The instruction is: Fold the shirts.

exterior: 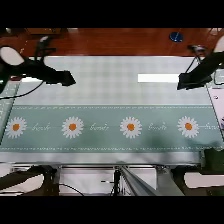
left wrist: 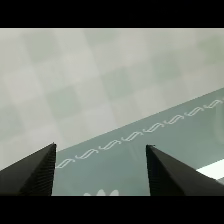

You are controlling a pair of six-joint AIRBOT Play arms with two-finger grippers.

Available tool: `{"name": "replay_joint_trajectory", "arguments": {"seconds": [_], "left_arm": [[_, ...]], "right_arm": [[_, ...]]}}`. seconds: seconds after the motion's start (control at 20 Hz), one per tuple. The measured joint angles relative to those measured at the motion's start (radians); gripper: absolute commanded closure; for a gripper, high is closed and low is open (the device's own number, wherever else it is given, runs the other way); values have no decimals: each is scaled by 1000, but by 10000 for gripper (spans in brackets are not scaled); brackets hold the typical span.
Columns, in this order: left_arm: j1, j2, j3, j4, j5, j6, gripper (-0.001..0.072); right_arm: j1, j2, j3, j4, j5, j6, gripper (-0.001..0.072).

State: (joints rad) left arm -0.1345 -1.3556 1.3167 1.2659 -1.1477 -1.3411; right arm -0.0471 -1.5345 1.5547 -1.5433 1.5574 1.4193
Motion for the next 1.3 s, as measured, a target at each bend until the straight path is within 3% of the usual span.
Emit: {"name": "replay_joint_trajectory", "arguments": {"seconds": [0.15,0.55,1.3], "left_arm": [[-84,-77,97,153,-89,-94,115],[-132,-178,207,197,-217,-167,109],[-136,-225,216,200,-249,-175,109]], "right_arm": [[69,95,-103,-45,-102,37,257],[107,277,-365,-76,-393,75,248],[110,293,-397,-88,-468,103,248]]}}
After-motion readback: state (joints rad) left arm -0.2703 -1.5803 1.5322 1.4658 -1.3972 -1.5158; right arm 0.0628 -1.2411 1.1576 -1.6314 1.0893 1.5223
